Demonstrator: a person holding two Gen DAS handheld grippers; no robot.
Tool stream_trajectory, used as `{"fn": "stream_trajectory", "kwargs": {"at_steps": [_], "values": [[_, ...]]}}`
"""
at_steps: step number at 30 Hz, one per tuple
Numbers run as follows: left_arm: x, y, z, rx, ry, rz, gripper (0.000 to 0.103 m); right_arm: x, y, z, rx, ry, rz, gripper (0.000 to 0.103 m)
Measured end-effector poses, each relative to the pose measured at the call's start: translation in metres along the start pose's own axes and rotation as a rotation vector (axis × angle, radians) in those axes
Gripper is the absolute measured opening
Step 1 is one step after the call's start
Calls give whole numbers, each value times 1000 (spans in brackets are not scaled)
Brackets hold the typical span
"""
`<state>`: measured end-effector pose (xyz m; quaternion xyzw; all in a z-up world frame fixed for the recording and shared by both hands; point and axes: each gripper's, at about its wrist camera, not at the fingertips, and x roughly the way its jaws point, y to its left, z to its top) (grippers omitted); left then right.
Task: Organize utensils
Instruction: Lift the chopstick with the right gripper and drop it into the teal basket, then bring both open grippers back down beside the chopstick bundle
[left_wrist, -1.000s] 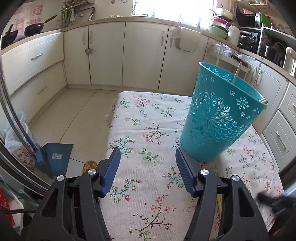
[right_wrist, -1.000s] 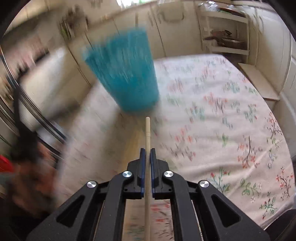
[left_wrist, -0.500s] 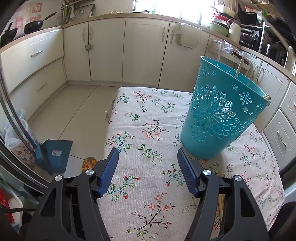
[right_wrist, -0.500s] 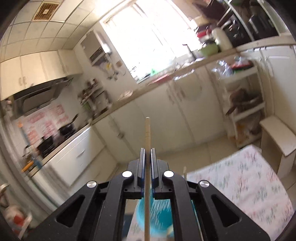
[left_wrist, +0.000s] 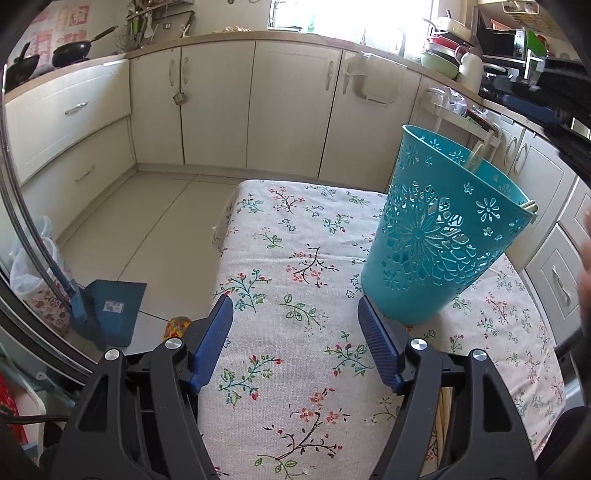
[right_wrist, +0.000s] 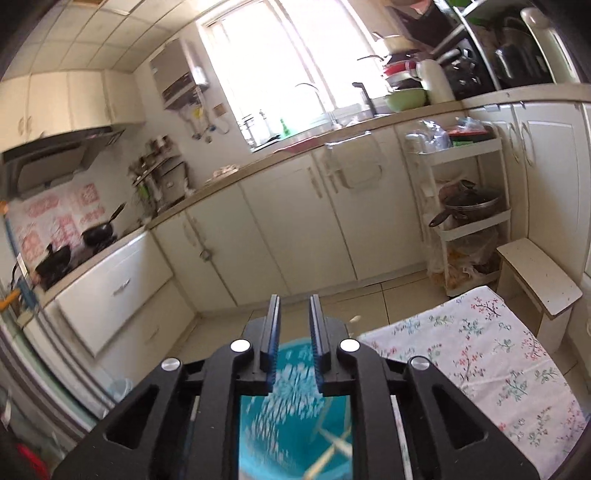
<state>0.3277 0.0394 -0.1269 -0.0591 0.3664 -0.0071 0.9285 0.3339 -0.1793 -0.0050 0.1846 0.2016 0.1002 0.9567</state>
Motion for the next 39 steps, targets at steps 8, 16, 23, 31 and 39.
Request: {"fn": "stream_trajectory", "kwargs": {"at_steps": [8, 16, 23, 31, 39], "values": [[-4, -2, 0, 9, -22, 21, 70, -74, 1, -48, -74, 54, 3, 22], [-6, -2, -1, 11, -27, 28, 72, -71, -30, -149, -72, 376, -102, 22], [-3, -2, -4, 24, -12, 42, 74, -54, -41, -186, -84, 484, -155, 19], [2, -4, -5, 31, 5, 39, 76, -49, -47, -194, -85, 506, -174, 18], [5, -8, -7, 43, 16, 39, 77, -46, -40, -192, -92, 503, -147, 18]]}}
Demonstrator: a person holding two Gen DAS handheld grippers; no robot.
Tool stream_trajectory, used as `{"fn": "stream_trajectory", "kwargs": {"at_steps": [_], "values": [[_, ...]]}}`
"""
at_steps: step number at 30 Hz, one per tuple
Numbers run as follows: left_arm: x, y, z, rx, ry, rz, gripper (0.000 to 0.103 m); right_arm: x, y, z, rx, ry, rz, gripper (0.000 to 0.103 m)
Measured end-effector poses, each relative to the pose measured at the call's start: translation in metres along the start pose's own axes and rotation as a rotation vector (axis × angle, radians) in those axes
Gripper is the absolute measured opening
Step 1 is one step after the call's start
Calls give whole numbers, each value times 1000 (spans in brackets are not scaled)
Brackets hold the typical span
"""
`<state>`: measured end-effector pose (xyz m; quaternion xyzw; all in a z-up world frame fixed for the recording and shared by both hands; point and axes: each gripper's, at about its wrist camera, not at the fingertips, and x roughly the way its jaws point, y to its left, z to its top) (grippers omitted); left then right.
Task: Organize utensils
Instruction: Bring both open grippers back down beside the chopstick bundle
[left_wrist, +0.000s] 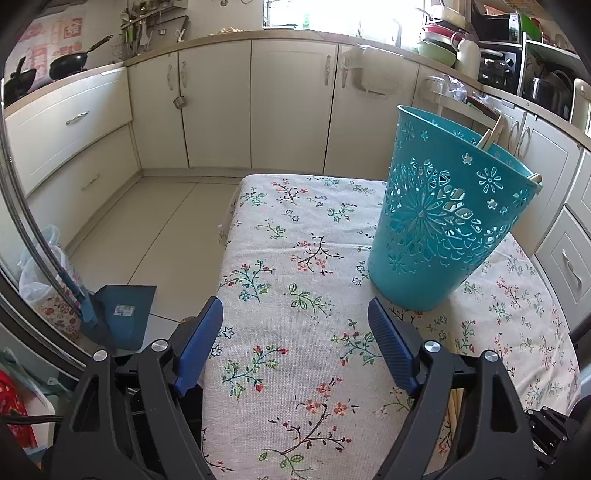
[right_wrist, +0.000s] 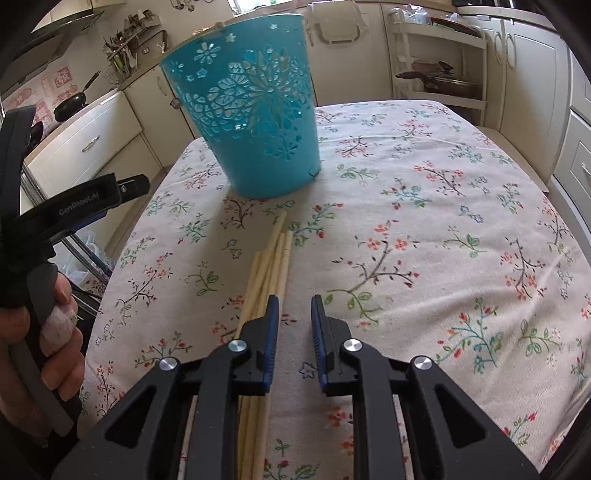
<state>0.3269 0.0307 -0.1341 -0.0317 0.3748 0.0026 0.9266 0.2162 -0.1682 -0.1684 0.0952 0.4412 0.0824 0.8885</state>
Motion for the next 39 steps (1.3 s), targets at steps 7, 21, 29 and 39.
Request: {"fn": "stream_trajectory", "kwargs": {"at_steps": [7, 21, 29, 39], "values": [[2, 1, -1, 5, 5, -1, 77, 7, 6, 2, -34, 8, -32, 17], [5, -74, -57, 269, 154, -116, 77, -11, -19, -10, -18, 50, -9, 8], [10, -84, -63, 265, 186, -83, 77, -11, -26, -9, 11, 46, 46, 8], [4, -91, -66, 271, 176, -102, 77, -10, -32, -9, 36, 49, 84, 8]]}}
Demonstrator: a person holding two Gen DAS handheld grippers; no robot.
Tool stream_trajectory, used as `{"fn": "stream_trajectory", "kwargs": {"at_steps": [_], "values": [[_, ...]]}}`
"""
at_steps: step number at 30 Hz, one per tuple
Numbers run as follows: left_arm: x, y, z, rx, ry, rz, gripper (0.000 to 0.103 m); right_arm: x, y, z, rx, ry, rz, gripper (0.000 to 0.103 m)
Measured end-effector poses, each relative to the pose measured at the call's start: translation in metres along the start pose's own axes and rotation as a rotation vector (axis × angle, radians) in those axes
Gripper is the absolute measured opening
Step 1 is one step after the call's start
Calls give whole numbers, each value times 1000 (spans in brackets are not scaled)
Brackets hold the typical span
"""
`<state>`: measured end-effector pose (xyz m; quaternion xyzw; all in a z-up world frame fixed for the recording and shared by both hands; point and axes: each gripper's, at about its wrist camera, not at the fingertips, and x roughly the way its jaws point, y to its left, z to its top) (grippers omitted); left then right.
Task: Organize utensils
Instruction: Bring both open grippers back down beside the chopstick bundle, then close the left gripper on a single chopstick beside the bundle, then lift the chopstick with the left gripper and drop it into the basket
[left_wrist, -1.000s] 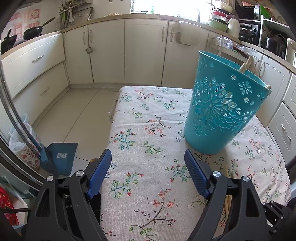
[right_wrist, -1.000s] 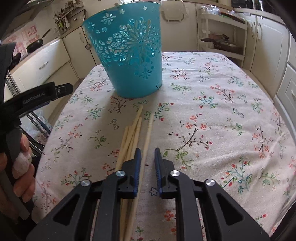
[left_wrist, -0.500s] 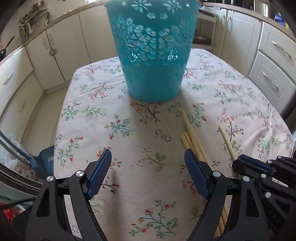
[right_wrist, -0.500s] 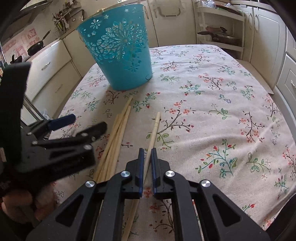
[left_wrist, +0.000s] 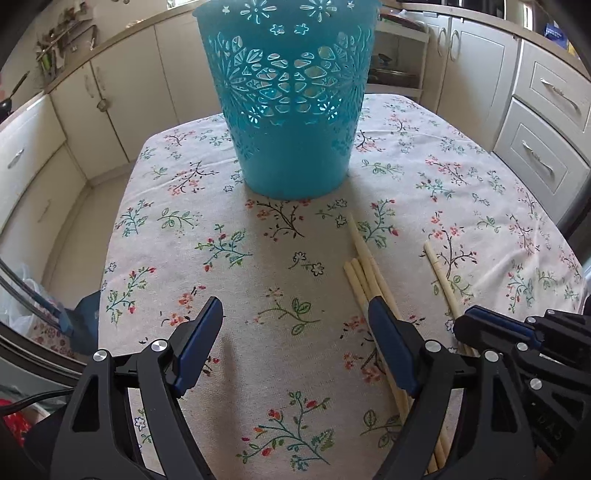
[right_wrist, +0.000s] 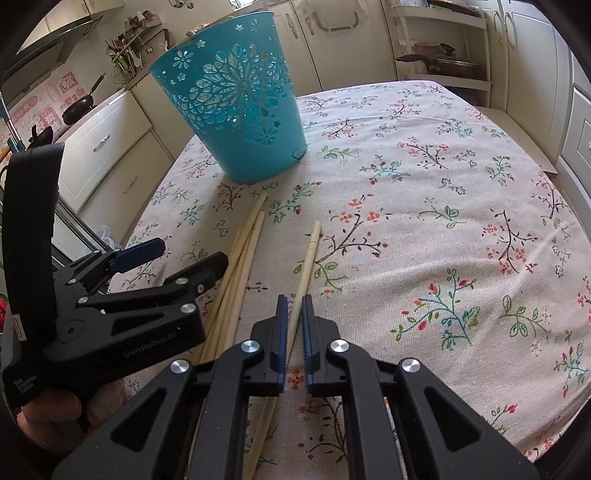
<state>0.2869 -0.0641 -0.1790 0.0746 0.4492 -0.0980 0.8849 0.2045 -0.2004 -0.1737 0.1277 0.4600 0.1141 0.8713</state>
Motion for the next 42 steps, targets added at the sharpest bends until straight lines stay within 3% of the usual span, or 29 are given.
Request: {"fn": "stream_trajectory", "kwargs": {"at_steps": [6, 16, 19, 21, 23, 27, 32, 36, 42], "values": [[3, 1, -4, -62, 46, -43, 77, -1, -1, 0, 4, 2, 5, 8], [1, 2, -8, -70, 60, 14, 75, 1, 0, 2, 3, 3, -1, 9], [1, 1, -3, -64, 64, 10, 58, 6, 2, 10, 6, 9, -12, 10], [0, -1, -1, -50, 66, -4, 25, 11, 4, 15, 0, 12, -13, 10], [-1, -1, 1, -40, 77, -40, 10, 14, 9, 17, -29, 29, 0, 10], [0, 6, 4, -27, 122, -102, 9, 17, 17, 20, -111, 63, 15, 10], [6, 5, 10, -17, 175, -102, 10, 21, 13, 24, -86, 55, 29, 10], [3, 7, 8, -88, 172, -139, 5, 19, 12, 22, -93, 46, 36, 10], [-26, 22, -2, -226, 69, -121, 5, 17, 7, 20, -56, 45, 59, 8]]}}
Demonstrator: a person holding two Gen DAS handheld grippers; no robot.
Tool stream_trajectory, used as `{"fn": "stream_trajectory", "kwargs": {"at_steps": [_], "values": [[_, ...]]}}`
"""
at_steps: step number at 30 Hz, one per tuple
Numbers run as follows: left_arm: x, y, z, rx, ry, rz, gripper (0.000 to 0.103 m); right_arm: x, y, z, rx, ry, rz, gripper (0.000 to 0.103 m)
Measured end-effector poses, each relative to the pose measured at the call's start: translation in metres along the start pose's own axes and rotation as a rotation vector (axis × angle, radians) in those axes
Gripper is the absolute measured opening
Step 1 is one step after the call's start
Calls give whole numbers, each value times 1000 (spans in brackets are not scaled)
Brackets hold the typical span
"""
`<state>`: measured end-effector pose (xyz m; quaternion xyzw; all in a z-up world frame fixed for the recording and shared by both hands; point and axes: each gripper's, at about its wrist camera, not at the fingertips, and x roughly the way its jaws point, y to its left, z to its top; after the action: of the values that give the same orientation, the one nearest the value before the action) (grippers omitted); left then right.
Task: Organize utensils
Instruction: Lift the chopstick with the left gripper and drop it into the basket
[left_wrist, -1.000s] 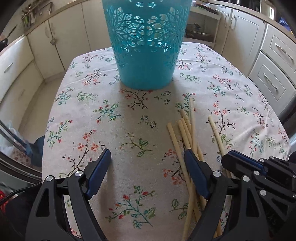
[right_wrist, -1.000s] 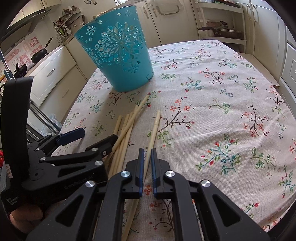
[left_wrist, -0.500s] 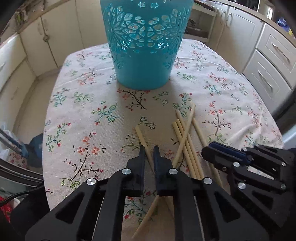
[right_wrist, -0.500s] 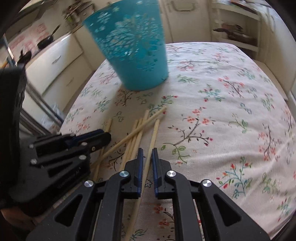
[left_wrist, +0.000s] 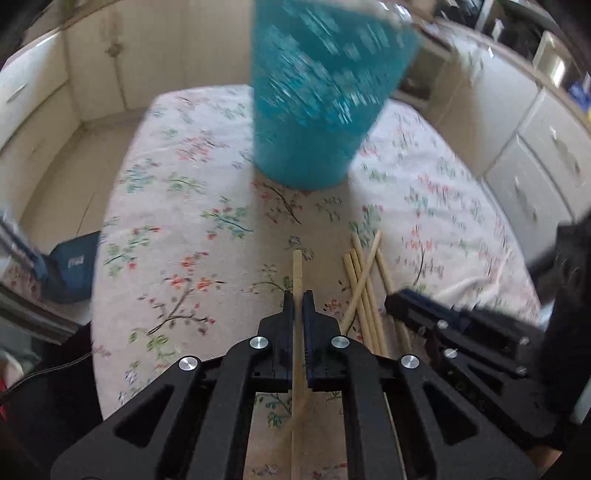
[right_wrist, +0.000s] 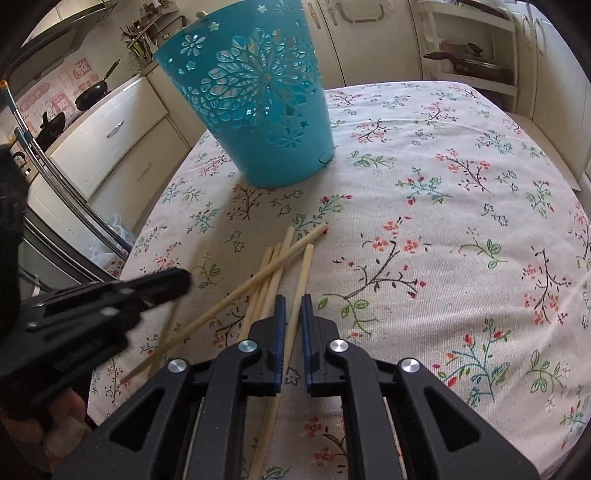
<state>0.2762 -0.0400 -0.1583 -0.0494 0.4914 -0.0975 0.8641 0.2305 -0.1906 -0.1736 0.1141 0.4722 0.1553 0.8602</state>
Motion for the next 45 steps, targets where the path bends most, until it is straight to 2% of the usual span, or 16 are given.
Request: {"fn": "stream_trajectory", "kwargs": {"at_steps": [2, 6, 13, 21, 28, 36, 39, 45], "values": [[-7, 6, -1, -54, -19, -7, 5, -1, -1, -1, 6, 1, 5, 8], [-24, 4, 0, -58, -86, 0, 5, -2, -1, -2, 13, 3, 13, 8], [-87, -17, 15, 41, -311, -9, 5, -3, -1, -3, 13, 1, 10, 8], [-132, -17, 32, 55, -440, -16, 5, -3, -1, -3, 17, -4, 12, 8], [-172, -18, 75, 24, -582, -48, 5, -2, -2, -2, 27, -9, 19, 8], [-187, -34, 139, 14, -714, -88, 5, -1, -5, -1, 45, -18, 37, 8], [-184, -38, 164, -8, -765, -85, 5, -1, -6, 0, 45, -24, 42, 8], [-155, -39, 209, -67, -808, -67, 5, -1, -3, -1, 24, -39, 36, 10]]}}
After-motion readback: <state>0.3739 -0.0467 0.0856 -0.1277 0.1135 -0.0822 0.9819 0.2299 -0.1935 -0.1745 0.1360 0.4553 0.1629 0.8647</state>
